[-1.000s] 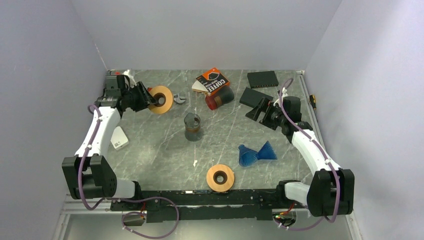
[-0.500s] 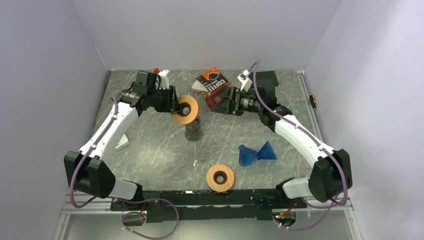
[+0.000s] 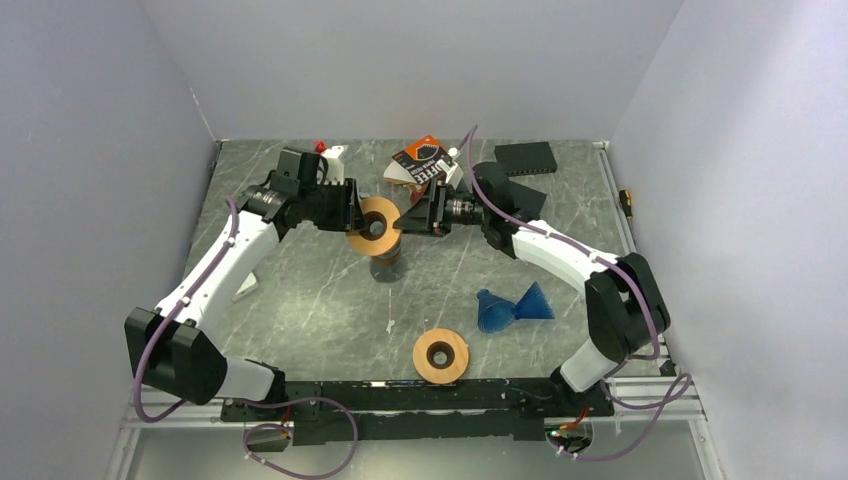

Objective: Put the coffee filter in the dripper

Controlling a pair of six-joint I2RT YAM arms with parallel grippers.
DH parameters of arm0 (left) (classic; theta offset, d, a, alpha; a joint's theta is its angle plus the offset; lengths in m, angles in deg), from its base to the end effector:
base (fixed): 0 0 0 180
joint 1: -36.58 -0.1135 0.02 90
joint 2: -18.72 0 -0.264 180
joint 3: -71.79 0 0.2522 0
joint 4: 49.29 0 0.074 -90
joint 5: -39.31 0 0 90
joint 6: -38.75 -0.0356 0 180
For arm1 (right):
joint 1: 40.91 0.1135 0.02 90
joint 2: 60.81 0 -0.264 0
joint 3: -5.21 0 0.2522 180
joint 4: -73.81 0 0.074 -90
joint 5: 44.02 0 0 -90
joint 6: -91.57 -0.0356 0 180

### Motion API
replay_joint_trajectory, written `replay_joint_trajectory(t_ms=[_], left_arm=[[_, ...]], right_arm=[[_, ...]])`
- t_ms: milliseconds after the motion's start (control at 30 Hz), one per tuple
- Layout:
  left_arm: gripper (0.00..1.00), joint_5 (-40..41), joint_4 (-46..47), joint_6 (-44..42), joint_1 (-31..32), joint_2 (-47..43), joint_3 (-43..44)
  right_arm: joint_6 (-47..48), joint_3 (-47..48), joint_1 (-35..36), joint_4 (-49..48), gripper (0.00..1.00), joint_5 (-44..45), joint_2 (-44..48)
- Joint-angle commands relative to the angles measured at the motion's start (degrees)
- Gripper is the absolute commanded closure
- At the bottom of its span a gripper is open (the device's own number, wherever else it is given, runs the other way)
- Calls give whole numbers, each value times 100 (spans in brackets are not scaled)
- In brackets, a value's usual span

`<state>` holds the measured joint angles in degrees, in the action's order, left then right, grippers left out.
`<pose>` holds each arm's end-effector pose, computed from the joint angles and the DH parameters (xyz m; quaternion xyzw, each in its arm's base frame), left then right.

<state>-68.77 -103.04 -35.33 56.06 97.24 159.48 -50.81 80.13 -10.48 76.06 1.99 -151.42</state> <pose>0.2728 -0.1082 0.3367 0.0889 0.9087 -0.2540 0.3192 0.2982 0.2038 0.2786 -0.0735 0.7781 0.5879 0.2088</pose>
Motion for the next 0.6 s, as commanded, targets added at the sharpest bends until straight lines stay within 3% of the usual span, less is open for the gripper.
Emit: replay_joint_trajectory(t_ms=[0, 200, 333, 467, 567], left_arm=[[75, -55, 269, -3, 29, -201, 9], [73, 65, 230, -55, 38, -240, -24], [57, 205, 267, -49, 38, -336, -49], [28, 87, 541, -73, 38, -571, -193], [11, -235, 957, -49, 38, -917, -481]], right_arm=[[-496, 342, 115, -948, 57, -239, -104], [-639, 317, 155, -1165, 100, -297, -209], [-559, 295, 156, -1095, 100, -284, -192], [-282, 312, 128, -795, 100, -276, -136], [-279, 122, -40, -797, 100, -326, -78]])
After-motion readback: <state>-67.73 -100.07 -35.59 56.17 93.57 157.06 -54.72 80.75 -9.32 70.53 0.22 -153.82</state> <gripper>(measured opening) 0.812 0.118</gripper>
